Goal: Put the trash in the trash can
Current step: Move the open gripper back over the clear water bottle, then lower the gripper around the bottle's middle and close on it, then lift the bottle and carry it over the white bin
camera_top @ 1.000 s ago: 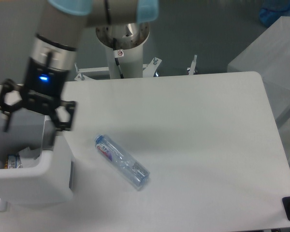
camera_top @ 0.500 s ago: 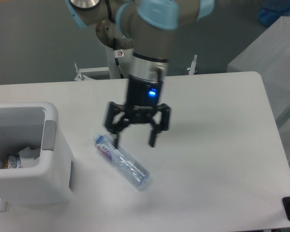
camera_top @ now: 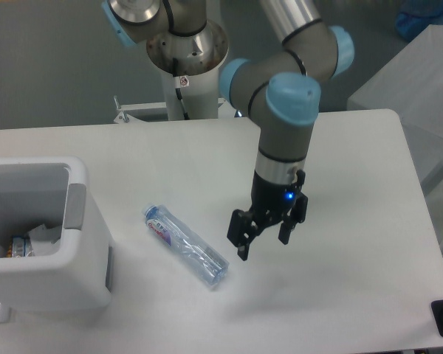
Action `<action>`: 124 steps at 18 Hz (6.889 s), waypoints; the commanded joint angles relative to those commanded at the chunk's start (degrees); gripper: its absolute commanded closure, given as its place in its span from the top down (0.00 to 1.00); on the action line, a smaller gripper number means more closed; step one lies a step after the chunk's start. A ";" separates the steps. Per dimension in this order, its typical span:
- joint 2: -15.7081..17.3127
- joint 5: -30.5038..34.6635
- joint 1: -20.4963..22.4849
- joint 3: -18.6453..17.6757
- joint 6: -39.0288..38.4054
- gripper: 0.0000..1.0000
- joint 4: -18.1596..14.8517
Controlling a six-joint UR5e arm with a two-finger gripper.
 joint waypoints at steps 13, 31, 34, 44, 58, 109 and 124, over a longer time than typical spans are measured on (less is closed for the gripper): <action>-7.03 3.61 -5.19 1.58 -3.34 1.00 0.61; -9.67 7.65 -8.71 0.70 -6.42 1.00 0.70; -10.55 7.65 -8.71 1.32 -6.50 1.00 0.70; -10.82 7.65 -8.88 0.35 -6.50 0.90 0.61; -10.64 7.57 -9.50 0.00 -6.42 0.73 0.61; 9.31 4.84 -17.40 21.80 -3.16 0.63 9.75; 6.59 4.31 -27.52 21.89 -3.08 0.64 9.75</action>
